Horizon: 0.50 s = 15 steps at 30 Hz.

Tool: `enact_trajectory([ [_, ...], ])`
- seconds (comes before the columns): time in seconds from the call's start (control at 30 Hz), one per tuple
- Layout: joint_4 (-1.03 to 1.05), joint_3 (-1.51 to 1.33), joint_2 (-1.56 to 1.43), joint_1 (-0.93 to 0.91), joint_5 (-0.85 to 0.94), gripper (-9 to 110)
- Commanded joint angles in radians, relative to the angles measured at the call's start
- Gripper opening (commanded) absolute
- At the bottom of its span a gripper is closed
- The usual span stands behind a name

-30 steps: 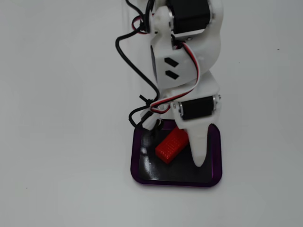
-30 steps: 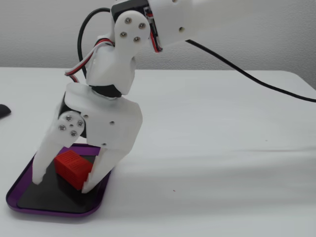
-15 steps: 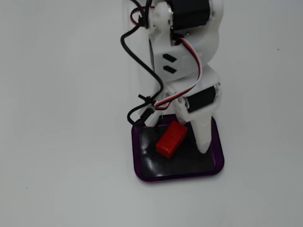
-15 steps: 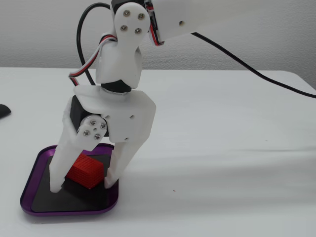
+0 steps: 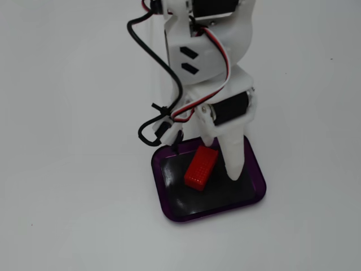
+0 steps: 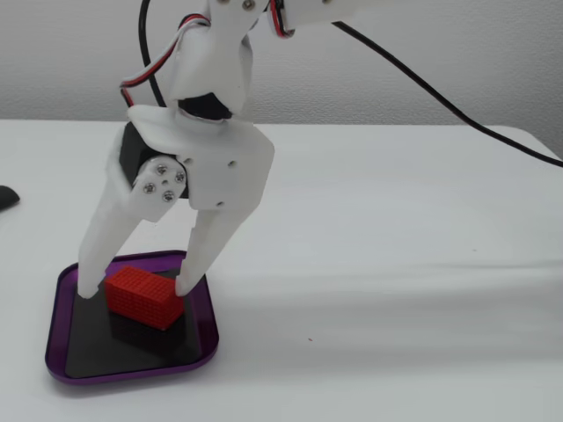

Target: Remove the cube from the box.

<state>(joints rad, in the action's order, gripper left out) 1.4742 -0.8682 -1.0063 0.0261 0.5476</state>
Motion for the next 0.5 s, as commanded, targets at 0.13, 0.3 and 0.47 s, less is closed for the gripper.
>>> enact_trajectory([
  [0.13,0.003,0.015,-0.077,-0.072,0.080,24],
  [0.3,0.003,0.017,-0.077,-0.126,0.130,24],
  [0.47,-0.005,0.015,-0.075,-0.120,0.133,24],
])
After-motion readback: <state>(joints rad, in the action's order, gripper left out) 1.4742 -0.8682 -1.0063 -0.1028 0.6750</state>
